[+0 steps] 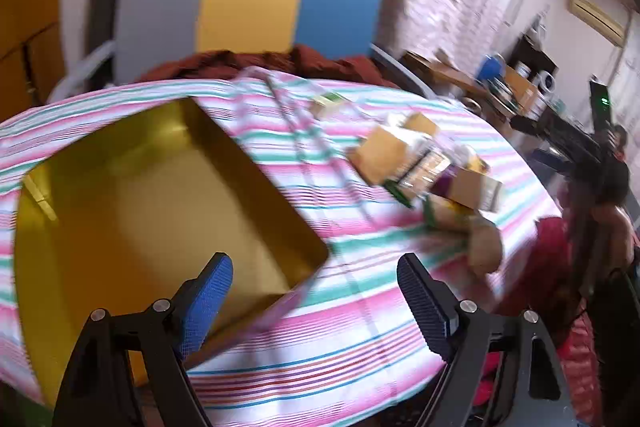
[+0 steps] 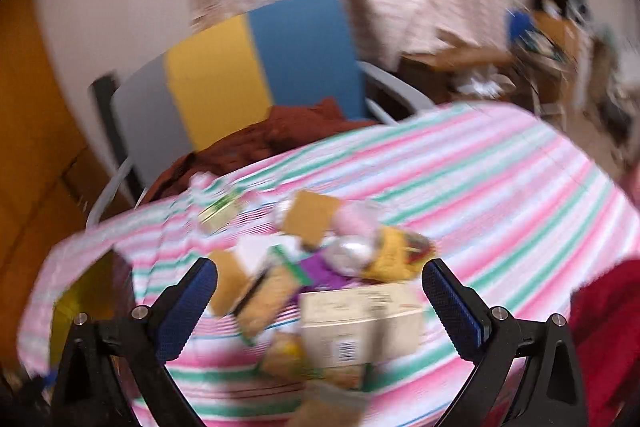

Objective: Organize objects
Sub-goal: 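Grasp the beige knit sock with the left gripper while the right grasps the cream box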

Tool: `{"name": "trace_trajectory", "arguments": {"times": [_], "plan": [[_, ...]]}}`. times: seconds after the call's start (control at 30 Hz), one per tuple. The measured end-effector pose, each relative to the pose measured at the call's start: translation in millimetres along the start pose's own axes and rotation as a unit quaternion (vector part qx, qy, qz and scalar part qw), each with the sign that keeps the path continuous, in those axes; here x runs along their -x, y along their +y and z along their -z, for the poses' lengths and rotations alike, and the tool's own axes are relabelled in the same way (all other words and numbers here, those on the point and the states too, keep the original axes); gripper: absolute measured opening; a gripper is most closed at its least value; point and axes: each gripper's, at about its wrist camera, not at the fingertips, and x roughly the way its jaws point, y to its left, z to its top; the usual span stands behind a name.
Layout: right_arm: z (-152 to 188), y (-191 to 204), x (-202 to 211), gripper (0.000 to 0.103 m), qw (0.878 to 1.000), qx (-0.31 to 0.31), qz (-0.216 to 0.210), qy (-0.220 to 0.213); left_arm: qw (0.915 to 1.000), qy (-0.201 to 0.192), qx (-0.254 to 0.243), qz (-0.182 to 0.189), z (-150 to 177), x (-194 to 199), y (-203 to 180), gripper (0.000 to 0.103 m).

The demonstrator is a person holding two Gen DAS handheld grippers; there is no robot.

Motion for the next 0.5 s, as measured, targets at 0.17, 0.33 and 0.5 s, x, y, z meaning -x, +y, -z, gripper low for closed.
{"name": "trace_trajectory", "arguments": {"times": [0.17, 0.33, 0.5], "plan": [[6.9, -46.9, -9.2, 0.103, 0.996, -0.091, -0.007, 0.02, 0.9958, 0.03, -0.058, 0.064, -11.8, -27.0, -45.5, 0.085], [12.2, -65.1, -0.5, 0.103, 0.988, -0.141, -0.068, -0.002, 0.9853, 0.071, -0.099, 0.12, -16.9, -66.5, -88.8, 0.085], [13.5, -70.7, -1.8, 0.103, 0.982, -0.161, -0.1, -0.009, 0.9715, 0.108, -0.133, 0.164, -17.4, -105.8, -133.1, 0.08]]}}
